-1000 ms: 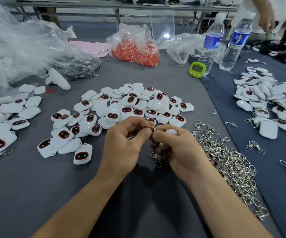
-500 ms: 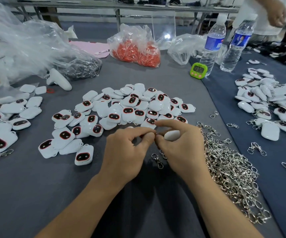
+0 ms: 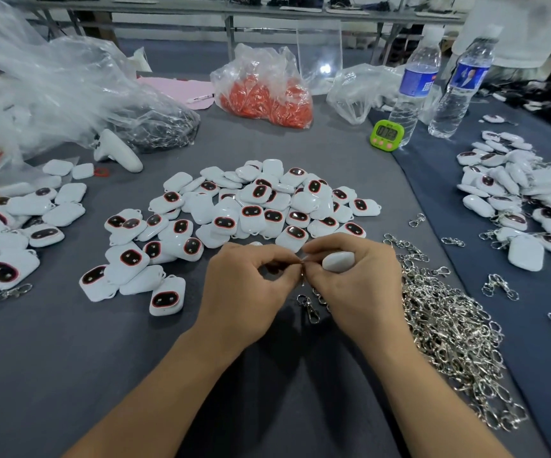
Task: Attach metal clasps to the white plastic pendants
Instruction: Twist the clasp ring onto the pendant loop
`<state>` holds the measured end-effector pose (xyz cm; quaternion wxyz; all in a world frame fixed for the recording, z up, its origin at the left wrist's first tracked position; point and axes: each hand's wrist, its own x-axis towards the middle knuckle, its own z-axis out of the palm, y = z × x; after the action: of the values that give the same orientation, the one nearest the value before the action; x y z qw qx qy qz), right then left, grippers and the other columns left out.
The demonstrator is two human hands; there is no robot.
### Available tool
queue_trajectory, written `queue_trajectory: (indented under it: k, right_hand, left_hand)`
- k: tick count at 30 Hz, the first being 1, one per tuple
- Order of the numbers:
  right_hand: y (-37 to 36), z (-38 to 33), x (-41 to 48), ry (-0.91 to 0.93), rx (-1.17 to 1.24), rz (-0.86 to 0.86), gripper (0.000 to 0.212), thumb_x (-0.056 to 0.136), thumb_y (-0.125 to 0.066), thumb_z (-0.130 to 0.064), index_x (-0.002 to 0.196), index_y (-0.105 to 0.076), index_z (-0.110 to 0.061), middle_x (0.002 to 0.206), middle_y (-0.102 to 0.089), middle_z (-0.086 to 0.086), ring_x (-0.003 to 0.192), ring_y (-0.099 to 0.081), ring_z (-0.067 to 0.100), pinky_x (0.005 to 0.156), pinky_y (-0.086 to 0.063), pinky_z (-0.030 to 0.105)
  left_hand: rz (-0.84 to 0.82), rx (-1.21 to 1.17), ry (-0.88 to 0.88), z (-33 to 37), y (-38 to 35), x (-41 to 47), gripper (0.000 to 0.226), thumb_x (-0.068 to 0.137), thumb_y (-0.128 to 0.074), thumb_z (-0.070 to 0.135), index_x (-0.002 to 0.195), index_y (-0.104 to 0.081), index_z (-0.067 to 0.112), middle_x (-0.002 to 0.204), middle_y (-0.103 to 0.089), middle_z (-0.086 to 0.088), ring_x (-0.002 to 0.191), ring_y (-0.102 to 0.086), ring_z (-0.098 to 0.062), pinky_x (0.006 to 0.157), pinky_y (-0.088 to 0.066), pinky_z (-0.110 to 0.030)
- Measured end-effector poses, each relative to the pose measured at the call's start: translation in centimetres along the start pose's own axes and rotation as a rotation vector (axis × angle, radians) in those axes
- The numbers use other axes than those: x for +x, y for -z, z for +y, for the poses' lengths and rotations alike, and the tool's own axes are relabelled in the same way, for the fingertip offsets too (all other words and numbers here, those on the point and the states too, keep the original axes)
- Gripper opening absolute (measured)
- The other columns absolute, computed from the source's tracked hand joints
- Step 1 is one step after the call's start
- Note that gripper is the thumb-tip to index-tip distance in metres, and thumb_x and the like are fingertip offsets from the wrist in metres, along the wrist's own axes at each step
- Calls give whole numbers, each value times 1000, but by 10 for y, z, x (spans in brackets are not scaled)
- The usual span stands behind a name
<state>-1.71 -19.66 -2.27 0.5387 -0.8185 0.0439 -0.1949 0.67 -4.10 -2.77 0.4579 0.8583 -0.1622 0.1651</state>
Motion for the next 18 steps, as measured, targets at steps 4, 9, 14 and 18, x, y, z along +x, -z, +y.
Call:
queue_trajectory:
  k: [4,9,14,18]
  right_hand:
    - [-1,0,0,10,64,-35,25,77,-82,-4,74,-78,-29,75,-77,-12,70,-72,5,66,-57,21]
    - [0,1,4,-76,113,-104,16,76,-84,-9,73,-81,-25,63,-73,-5,54,-61,4,57,-48,24]
    - [-2,2,4,-109,89,-117,14,75,-85,-13,72,-80,-26,60,-71,-7,52,-60,3,55,-47,23]
    - [-1,1,3,-130,180,-124,13,76,-82,-9,71,-80,-20,58,-71,1,49,-57,8,51,-45,24]
  left_hand:
    - [30,-37,-15,2,3,1,20,74,-75,30,92,-73,39,79,-72,25,79,-69,-2,79,-53,-26]
    - [0,-166,56,0,0,2,9,77,-71,23,75,-74,32,71,-72,17,70,-67,-2,68,-48,-12]
    - [29,-250,116,1,-2,3,16,80,-74,17,76,-75,32,73,-72,18,71,-66,3,67,-43,-5]
    - [-32,-386,248,-3,-2,8,19,83,-78,14,80,-78,32,75,-76,11,70,-70,-2,67,-51,-11]
